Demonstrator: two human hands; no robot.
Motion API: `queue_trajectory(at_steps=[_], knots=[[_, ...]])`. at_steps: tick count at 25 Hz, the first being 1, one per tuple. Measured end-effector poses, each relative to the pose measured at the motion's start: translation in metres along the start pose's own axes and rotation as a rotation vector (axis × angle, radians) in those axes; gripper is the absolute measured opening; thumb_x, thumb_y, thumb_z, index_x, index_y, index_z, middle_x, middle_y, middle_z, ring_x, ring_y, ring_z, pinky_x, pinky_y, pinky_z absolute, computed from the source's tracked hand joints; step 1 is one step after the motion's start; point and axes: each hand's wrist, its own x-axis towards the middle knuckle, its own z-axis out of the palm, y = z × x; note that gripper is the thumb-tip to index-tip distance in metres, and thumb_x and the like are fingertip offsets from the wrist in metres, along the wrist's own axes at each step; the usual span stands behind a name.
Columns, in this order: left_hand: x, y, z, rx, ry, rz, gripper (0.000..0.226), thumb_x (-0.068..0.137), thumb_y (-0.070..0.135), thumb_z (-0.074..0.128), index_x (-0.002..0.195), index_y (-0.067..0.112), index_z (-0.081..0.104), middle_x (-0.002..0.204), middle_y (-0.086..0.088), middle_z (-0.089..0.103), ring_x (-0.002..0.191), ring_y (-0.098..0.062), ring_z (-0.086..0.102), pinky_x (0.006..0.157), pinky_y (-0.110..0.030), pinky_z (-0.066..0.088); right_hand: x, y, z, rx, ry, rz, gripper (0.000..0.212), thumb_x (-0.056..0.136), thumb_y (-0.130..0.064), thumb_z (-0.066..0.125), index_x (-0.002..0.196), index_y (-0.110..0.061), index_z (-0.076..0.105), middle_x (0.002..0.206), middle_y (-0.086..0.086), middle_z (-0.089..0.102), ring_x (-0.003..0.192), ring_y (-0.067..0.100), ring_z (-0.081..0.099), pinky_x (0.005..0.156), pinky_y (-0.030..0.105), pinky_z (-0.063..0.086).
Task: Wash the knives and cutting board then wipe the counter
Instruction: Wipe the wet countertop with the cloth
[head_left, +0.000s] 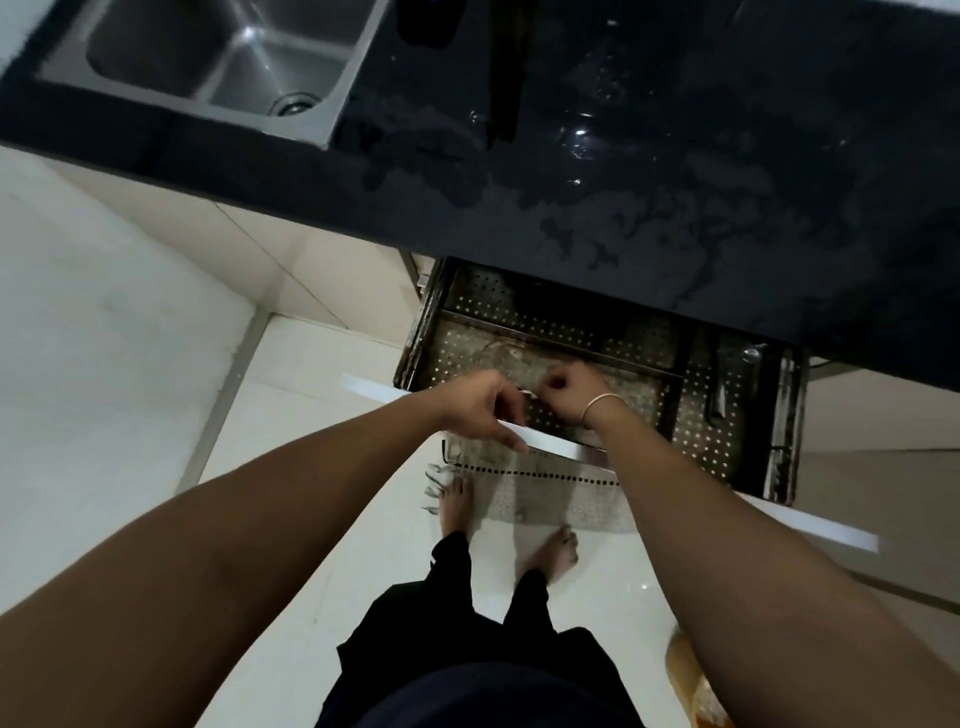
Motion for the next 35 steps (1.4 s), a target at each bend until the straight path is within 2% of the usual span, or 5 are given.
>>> queue_trajectory(at_steps=[3,6,12,19,35], knots=[[0.003,0.004,-0.002,0.038,0.002,0.043,0.02,0.072,0.034,0.089,0.08,0.026,0.073,0.078,0.013,0.072,0.074,-0.008,0.067,0.069,-0.031,0.055,-0.032,-0.001,-0.03,0.142,-0.304,0.016,0.019,0.084,-0.045,0.073,0.085,-0.027,0.076,0.076,-0.011,0.068,0.073,0.008,0.059,0.069,0.024,0.047],[0.014,0.004,-0.01,0.086,0.052,0.007,0.036,0.069,0.036,0.091,0.097,0.018,0.077,0.094,0.004,0.075,0.086,-0.016,0.07,0.078,-0.041,0.058,-0.052,0.007,-0.056,-0.052,-0.386,-0.032,0.025,0.074,-0.04,0.084,0.093,-0.026,0.076,0.088,-0.011,0.072,0.086,0.01,0.064,0.077,0.026,0.051],[0.035,0.025,-0.039,0.616,0.561,0.169,0.096,0.056,0.064,0.084,0.138,0.031,0.047,0.135,0.006,0.045,0.126,-0.018,0.037,0.102,-0.041,0.036,-0.044,0.013,-0.084,-0.51,0.276,-0.151,0.047,0.062,-0.053,0.084,0.096,-0.035,0.059,0.098,-0.008,0.053,0.091,0.012,0.048,0.084,0.038,0.043],[0.037,0.033,-0.058,0.607,0.746,0.18,0.079,0.075,0.04,0.078,0.142,0.02,0.041,0.141,-0.002,0.045,0.129,-0.025,0.04,0.107,-0.043,0.036,-0.021,-0.022,-0.088,-0.707,0.739,-0.109,0.029,0.075,-0.009,0.067,0.099,-0.018,0.052,0.095,0.006,0.055,0.088,0.03,0.054,0.078,0.042,0.038],[-0.059,-0.045,-0.343,0.353,0.846,-0.163,0.051,0.083,0.02,0.066,0.131,0.011,0.053,0.133,-0.008,0.052,0.126,-0.028,0.047,0.105,-0.044,0.041,0.127,-0.343,-0.152,-0.469,0.268,-0.594,0.037,0.084,-0.024,0.061,0.12,-0.019,0.057,0.123,0.01,0.047,0.117,0.032,0.046,0.096,0.043,0.046]])
